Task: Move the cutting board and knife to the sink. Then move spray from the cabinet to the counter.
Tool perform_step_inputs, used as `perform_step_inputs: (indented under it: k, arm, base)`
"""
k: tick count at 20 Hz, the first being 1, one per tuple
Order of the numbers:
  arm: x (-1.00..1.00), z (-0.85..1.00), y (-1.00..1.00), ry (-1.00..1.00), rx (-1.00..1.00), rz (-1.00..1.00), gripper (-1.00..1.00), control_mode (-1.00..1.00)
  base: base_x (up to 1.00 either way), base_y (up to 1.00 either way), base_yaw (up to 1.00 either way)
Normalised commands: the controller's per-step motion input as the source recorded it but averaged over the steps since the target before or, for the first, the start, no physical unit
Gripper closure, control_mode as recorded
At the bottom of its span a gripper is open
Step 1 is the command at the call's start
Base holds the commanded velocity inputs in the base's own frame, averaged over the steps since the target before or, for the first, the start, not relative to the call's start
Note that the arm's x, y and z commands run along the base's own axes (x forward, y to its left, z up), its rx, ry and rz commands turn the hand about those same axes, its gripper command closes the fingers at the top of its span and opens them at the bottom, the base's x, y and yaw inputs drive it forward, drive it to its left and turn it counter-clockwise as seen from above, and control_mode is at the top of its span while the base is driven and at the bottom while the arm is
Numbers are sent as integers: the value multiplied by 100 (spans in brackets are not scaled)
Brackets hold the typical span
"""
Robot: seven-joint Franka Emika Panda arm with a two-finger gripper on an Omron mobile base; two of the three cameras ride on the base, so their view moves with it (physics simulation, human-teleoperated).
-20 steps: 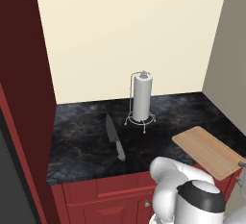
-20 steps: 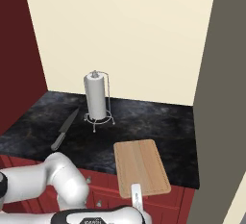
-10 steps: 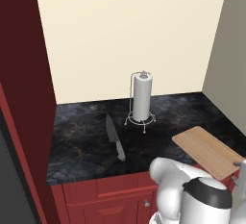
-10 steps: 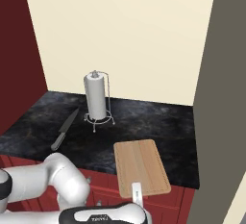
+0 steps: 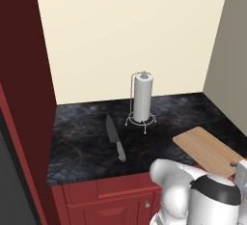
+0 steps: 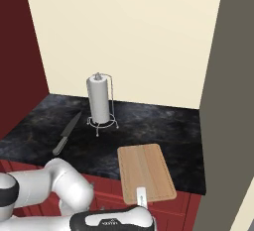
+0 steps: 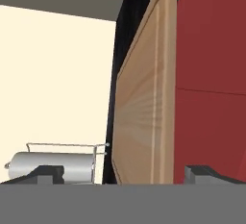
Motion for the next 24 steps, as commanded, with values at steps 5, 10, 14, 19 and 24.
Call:
perform_step_inputs:
  k: [5, 10, 14, 19, 24]
  arm:
    - [10, -18, -1, 0, 0, 0, -100, -100]
    - [8, -16, 0, 0, 0, 0, -100, -100]
    - [3, -11, -6, -1, 0, 0, -100, -100]
    - [1, -7, -8, 0, 0, 0, -100, -100]
    - [1, -1, -5, 0, 0, 0, 100, -100]
  base:
    - [0, 0, 0]
    - [0, 0, 0]
    - [0, 0, 0]
    - [0, 0, 0]
    - [0, 0, 0]
